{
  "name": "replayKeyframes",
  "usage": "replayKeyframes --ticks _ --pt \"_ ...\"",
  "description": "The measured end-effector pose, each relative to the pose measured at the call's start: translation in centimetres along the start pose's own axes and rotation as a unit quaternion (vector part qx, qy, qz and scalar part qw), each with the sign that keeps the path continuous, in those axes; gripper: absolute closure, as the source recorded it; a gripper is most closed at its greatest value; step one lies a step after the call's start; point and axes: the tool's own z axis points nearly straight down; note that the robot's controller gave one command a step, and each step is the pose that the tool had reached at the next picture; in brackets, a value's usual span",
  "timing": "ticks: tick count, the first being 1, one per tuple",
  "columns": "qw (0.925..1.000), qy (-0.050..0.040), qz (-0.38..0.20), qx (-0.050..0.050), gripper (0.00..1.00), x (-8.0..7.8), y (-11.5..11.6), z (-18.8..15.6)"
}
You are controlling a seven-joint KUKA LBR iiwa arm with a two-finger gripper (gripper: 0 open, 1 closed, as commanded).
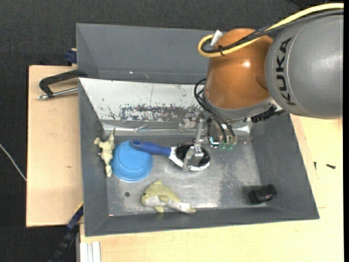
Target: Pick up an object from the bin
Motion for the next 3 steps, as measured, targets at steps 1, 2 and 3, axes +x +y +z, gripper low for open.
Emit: replayKeyframes --ticks 1,2,3 --pt "0.999 -0.006 0.043 -0.001 0.0 -2.5 -5.1 11.9" --pt "0.9991 -0.0045 0.043 -0.001 1.0 -2.4 -5.2 12.1" --pt "0.9986 -0.01 0.052 -0.001 1.0 -3.5 -5.8 -8.5"
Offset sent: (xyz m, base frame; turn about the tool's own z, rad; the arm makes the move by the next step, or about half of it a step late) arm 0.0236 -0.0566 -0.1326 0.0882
